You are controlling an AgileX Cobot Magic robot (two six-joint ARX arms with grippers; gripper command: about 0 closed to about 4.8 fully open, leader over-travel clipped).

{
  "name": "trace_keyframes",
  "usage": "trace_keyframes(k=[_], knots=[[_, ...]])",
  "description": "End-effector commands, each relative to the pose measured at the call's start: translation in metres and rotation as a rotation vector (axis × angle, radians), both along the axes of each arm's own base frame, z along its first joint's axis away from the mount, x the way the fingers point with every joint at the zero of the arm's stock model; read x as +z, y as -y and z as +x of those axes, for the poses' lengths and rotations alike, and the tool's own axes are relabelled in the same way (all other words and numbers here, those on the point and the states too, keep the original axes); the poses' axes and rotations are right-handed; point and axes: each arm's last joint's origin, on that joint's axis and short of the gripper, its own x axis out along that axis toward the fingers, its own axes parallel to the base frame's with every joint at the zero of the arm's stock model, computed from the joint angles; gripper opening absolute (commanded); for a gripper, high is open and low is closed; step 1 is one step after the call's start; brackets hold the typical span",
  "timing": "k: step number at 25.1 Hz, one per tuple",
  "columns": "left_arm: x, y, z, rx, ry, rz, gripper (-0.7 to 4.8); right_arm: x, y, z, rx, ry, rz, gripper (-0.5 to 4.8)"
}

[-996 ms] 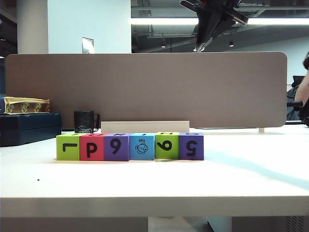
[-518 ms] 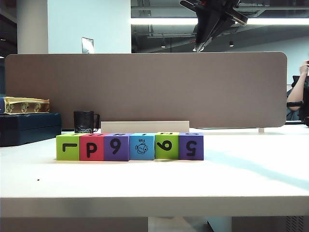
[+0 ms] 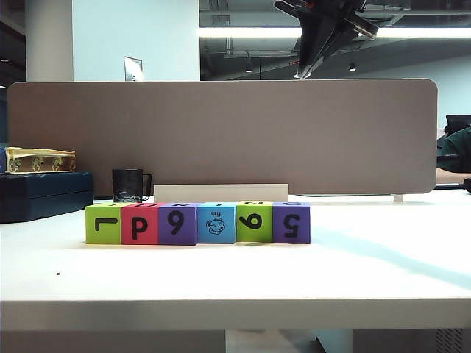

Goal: Select the appropriate blocks from the scattered letter blocks on the table and arrange them in a row to spell out "TURING".

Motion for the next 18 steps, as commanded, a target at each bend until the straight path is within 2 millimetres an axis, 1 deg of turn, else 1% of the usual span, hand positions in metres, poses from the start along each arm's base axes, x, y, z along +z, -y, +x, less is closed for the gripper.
trace_keyframes(k=[1,8,14,18], knots=[[-0.007,-0.001,-0.003,0.016,0.036,-0.013,-0.05,0.003,0.000,-0.001,0.001,0.016,0.007,-0.01],[-0.022,-0.005,-0.006,0.074,0.064,-0.074,-0.05,0.003,0.000,-0.001,0.001,0.017,0.007,-0.01],[-0.035,-0.006,-0.004,0.082,0.046,-0.079,-0.05,0.003,0.000,-0.001,0.001,0.016,0.007,-0.01],[-0.035,-0.006,0.000,0.082,0.125,-0.105,-0.05,0.003,0.000,-0.001,0.001,0.016,0.007,-0.01]])
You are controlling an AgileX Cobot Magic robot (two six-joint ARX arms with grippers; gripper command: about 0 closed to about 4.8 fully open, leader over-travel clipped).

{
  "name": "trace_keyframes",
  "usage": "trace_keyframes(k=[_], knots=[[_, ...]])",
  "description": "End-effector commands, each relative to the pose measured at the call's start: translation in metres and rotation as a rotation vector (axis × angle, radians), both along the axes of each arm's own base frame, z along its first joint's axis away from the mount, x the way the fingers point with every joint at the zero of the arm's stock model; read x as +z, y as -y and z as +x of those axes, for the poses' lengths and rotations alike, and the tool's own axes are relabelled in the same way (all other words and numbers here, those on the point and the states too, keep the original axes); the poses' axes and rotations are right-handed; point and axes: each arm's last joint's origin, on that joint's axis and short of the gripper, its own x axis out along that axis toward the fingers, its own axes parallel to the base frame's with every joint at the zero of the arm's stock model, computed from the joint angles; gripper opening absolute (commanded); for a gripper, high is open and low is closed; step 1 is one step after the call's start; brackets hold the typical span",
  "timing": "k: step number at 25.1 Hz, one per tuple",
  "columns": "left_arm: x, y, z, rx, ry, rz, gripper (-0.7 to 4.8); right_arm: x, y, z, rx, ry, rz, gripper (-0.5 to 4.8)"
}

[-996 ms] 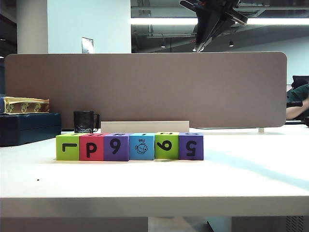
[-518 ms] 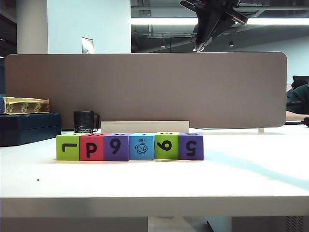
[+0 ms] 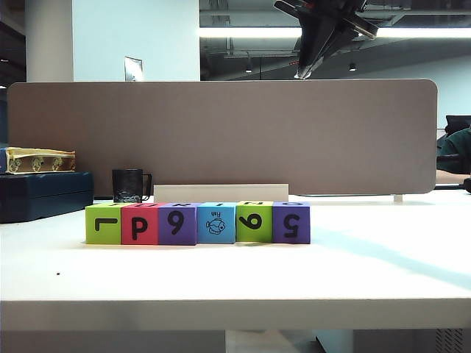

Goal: Select the appropriate blocks from the scattered letter blocks on the table and arrange them in a row to spell out "TURING".

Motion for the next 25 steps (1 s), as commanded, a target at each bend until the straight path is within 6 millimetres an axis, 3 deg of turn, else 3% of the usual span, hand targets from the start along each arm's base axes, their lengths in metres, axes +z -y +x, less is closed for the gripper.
trace_keyframes(k=[1,25], knots=[[-0.0013,0.0000,0.0048,0.003,0.096,-0.038,-0.05,0.0033,-0.0002,-0.0007,0.001,0.016,0.008,-0.01],[-0.0019,0.0002,0.0046,0.005,0.085,-0.064,-0.05,0.0033,-0.0002,-0.0007,0.001,0.017,0.007,-0.01]])
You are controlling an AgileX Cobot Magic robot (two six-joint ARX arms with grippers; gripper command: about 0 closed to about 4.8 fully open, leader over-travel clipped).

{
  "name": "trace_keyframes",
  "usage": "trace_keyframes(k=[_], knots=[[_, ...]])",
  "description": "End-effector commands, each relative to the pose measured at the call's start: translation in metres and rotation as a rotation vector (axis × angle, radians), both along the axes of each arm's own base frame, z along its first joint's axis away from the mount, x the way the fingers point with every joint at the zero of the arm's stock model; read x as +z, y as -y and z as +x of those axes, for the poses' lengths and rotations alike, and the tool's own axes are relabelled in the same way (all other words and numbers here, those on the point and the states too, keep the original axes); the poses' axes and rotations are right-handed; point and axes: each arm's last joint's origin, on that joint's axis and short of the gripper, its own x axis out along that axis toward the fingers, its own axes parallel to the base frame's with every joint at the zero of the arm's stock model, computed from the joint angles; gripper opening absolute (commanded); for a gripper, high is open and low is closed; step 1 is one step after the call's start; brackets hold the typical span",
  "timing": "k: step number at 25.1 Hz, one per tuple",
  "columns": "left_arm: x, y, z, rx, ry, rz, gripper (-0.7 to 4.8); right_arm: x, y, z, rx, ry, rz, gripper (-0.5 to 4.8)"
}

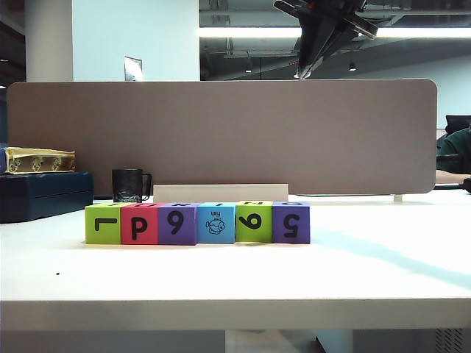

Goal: Select the appropriate blocks from the scattered letter blocks on the table and arrange them in a row to spell out "TURING".

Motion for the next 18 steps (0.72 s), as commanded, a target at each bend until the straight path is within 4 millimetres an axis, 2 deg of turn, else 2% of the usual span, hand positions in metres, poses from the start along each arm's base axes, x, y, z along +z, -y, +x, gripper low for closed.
trace_keyframes(k=[1,18], knots=[[-0.0003,0.0001,-0.0001,-0.003,-0.005,-0.003,-0.05,0.0033,-0.0001,-0.0007,0.001,0.016,0.008,-0.01],[-0.0003,0.0001,-0.0001,-0.003,-0.005,-0.003,-0.05,0.0046,0.0003,0.0014,0.010,0.049,0.002,-0.01]])
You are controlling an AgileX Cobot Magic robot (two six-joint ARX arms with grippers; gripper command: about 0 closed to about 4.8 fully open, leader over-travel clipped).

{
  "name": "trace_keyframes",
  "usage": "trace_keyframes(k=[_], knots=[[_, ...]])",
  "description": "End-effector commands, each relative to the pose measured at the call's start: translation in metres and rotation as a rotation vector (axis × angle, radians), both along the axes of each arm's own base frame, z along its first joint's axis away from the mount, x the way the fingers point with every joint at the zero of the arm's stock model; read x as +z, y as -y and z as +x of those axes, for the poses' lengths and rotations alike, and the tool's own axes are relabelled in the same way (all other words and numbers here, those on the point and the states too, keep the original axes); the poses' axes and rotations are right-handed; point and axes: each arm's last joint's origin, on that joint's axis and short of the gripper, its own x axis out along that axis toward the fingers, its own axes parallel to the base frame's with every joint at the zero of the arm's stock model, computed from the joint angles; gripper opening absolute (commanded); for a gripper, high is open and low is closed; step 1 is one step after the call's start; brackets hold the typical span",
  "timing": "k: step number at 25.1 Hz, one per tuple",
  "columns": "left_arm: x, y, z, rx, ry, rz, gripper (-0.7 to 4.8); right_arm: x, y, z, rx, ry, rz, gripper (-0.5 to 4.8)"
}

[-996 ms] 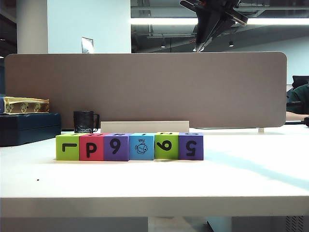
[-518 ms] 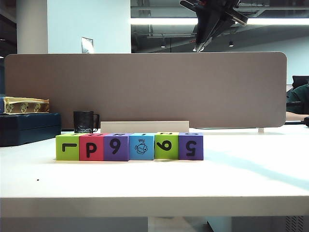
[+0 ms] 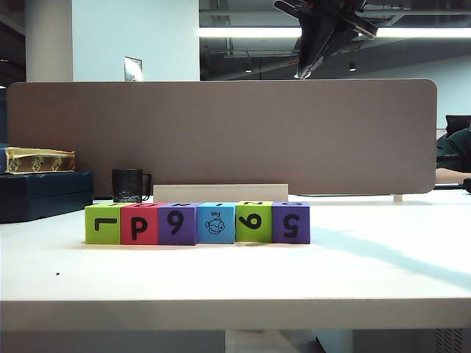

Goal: Select the appropriate blocks from the scattered letter blocks on the table and arrange them in a row to spell out "TURING".

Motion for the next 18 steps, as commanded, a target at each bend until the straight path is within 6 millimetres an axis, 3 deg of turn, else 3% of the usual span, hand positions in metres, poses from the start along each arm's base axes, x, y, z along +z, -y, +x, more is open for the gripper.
trace_keyframes(k=[1,18], knots=[[0.000,0.000,0.000,-0.003,-0.006,-0.003,-0.05,0.005,0.001,0.002,0.003,0.055,0.009,-0.01],[0.000,0.000,0.000,-0.003,-0.006,-0.003,-0.05,0.006,0.011,0.009,-0.068,0.270,0.039,-0.01]])
